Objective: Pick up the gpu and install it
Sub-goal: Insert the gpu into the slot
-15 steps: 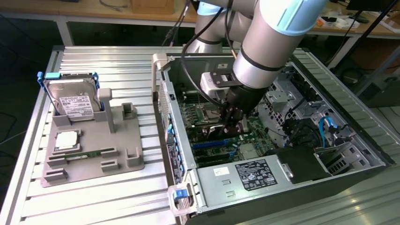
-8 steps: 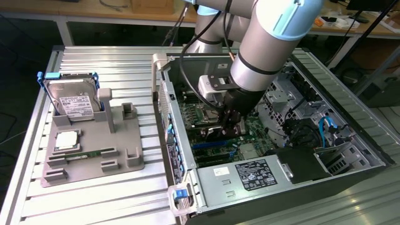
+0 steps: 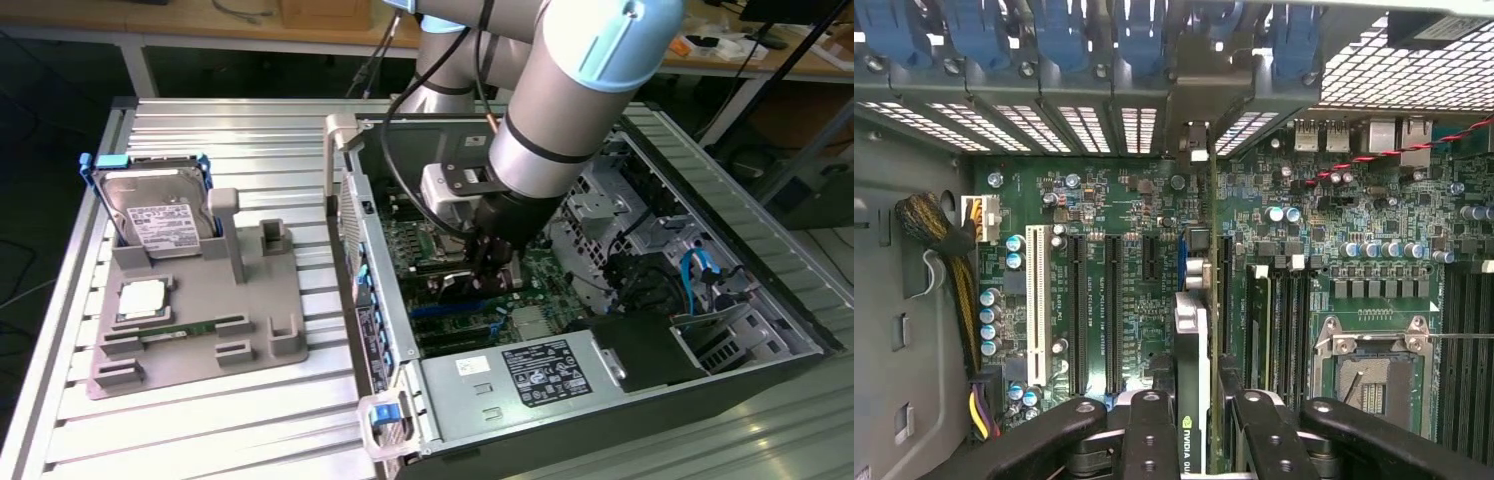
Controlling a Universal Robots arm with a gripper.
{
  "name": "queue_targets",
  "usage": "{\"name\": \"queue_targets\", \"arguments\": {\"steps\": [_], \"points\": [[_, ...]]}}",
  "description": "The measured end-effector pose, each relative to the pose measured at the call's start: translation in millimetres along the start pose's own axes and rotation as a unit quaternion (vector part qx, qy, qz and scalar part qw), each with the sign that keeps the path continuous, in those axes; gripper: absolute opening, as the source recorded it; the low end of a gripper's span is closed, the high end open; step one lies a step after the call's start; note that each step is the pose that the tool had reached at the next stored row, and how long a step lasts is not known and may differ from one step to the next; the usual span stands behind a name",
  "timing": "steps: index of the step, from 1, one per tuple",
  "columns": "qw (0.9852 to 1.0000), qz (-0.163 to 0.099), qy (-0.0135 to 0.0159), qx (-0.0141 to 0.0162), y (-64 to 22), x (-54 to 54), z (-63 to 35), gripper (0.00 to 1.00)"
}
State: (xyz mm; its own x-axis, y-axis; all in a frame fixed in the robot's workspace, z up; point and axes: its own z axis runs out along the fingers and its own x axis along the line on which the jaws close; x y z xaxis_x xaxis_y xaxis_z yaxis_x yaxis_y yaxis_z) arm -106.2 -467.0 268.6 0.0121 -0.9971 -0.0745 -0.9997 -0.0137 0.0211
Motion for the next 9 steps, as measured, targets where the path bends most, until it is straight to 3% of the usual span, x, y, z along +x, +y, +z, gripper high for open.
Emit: {"name": "queue_targets", "arguments": {"steps": [9], "points": [[1.0000, 0.004, -0.0001, 0.0005, -0.1, -2.9, 0.9, 0.27]]}}
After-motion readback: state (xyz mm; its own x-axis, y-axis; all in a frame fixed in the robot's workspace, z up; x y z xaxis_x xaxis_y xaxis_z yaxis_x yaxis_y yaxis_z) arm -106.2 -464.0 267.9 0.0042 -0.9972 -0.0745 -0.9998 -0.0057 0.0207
